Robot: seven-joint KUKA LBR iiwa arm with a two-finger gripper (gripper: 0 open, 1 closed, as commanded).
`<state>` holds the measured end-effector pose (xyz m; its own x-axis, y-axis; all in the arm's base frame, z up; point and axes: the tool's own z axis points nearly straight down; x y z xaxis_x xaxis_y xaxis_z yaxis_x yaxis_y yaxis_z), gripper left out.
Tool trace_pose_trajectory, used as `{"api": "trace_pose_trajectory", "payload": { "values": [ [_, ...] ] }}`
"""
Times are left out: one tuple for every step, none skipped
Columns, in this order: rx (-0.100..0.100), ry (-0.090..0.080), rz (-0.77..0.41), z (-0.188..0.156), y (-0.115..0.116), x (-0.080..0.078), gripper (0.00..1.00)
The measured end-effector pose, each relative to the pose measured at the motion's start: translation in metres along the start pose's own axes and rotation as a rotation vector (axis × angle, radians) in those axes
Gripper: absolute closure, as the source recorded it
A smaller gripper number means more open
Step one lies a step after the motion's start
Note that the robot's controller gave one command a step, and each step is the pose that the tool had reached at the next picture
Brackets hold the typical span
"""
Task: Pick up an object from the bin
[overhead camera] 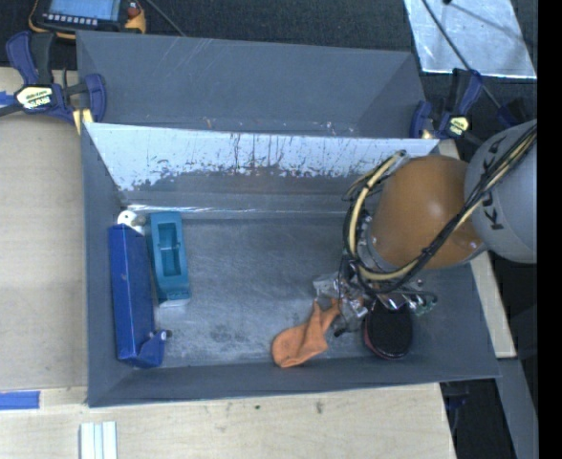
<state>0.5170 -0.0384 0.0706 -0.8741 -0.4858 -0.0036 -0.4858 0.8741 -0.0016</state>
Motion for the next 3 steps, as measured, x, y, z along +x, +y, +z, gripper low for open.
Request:
{"api": "trace_pose_trajectory", "payload": {
  "values": [
    [-0.001,-0.001,-0.001,0.0,-0.016,0.008,1.0],
    [-0.001,0.0,-0.001,0.0,-0.021,0.01,1.0],
    [0.0,0.004,0.074,0.0,-0.03,-0.027,1.0]
  ]
}}
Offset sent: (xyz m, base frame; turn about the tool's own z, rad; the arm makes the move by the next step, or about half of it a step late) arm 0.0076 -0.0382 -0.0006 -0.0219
